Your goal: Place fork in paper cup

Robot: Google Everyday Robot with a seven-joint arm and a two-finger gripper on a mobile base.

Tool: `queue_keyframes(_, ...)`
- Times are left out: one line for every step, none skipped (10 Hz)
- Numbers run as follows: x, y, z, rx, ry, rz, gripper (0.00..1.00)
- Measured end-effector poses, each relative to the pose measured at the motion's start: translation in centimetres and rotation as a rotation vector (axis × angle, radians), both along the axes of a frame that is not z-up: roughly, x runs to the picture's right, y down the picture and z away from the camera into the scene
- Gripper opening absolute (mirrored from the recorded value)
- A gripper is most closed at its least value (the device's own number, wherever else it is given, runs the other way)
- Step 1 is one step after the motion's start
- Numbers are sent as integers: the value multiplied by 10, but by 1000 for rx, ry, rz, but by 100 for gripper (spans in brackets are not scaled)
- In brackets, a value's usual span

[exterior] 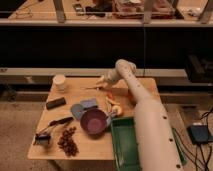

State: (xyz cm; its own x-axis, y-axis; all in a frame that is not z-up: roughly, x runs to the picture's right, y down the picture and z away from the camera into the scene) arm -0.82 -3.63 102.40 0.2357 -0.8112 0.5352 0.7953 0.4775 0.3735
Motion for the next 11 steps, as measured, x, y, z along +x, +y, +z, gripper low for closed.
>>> queue_keyframes(0, -1, 2, -2, 4, 7, 56)
queue_keyframes(-1, -2, 3, -3, 6, 14, 56)
queue_keyframes(-1, -3, 4, -4, 7, 18, 56)
queue_keyframes(-3, -3, 5, -5, 5, 21, 52)
queue_keyframes(-5, -3, 6, -7, 4, 23, 44)
queue_keyframes(-6, -2, 6, -9, 3, 24, 38)
queue_keyframes(-6, -1, 7, -12, 2, 25, 31)
queue_keyframes(-6, 0, 6, -13, 2, 25, 21)
queue_keyframes(-6, 0, 6, -15, 1, 24, 12)
queue_keyframes(-7, 1, 7, -18, 3, 20, 4)
queue_keyframes(-7, 3, 7, -22, 7, 15, 0)
